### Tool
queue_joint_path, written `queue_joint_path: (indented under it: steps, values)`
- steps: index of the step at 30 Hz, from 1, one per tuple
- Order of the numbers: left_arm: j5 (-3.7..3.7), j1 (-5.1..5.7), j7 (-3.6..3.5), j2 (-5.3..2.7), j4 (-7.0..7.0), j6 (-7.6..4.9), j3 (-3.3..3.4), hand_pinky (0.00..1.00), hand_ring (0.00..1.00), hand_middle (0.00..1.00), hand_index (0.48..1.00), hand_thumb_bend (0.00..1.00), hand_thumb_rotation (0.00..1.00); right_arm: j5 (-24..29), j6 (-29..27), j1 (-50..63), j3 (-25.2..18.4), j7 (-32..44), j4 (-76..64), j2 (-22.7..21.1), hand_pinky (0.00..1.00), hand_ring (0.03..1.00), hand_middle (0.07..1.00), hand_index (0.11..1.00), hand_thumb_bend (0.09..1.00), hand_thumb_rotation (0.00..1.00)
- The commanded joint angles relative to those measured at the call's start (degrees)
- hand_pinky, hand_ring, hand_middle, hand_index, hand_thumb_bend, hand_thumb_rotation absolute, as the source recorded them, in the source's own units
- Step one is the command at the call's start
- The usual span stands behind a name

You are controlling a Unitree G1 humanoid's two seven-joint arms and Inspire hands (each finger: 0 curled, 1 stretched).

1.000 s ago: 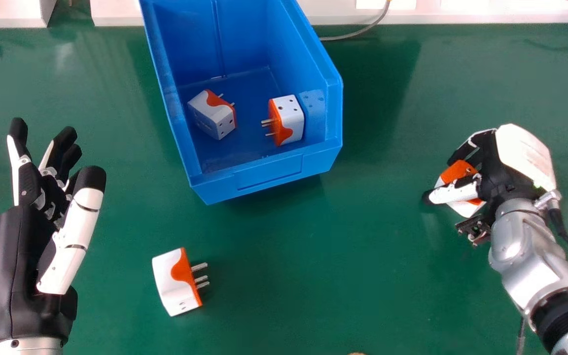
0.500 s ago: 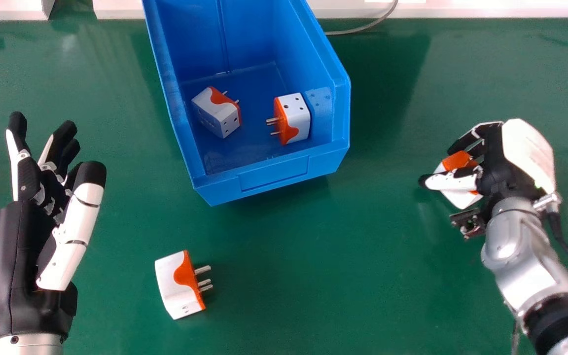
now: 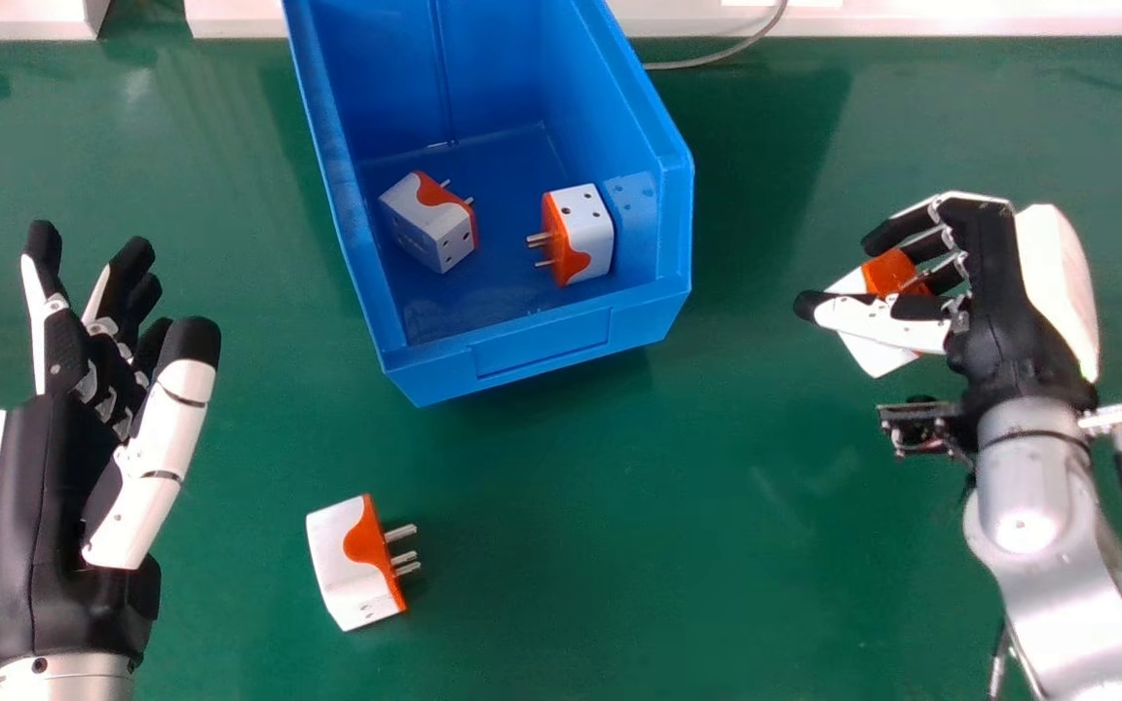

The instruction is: Pick all objects and put in blue box

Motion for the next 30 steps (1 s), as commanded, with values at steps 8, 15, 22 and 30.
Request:
queue_joint_path:
  steps: [8,15,22,30]
  values:
    - [1.79,-1.40,0.82,-0.42,0.61,-2.30,-0.08,0.92,0.95,0.95,0.924,0.56,0.59,-0.81,2.30,12.79,2.00,6.69,-23.83,2.56,0.04,0.074,0.118,0.469,0.480,0.14]
    - [2.14,-1.68,1.34,-0.94,0.90,-2.51,-0.77,0.92,0.95,0.96,0.928,0.54,0.60,-1.40,1.83,19.25,6.31,11.25,-33.75,3.67,0.04,0.073,0.121,0.469,0.479,0.14]
    - [3.38,-1.96,2.19,-1.35,1.78,-4.03,-1.22,0.90,0.94,0.95,0.919,0.54,0.60,-3.30,0.33,15.62,10.54,13.03,-33.25,5.65,0.05,0.077,0.123,0.469,0.480,0.14]
    - [3.89,-1.66,2.85,-1.34,1.93,-4.63,-1.43,0.92,0.95,0.95,0.930,0.52,0.62,-5.53,-2.37,4.90,13.09,11.60,-24.11,9.78,0.06,0.090,0.140,0.469,0.480,0.14]
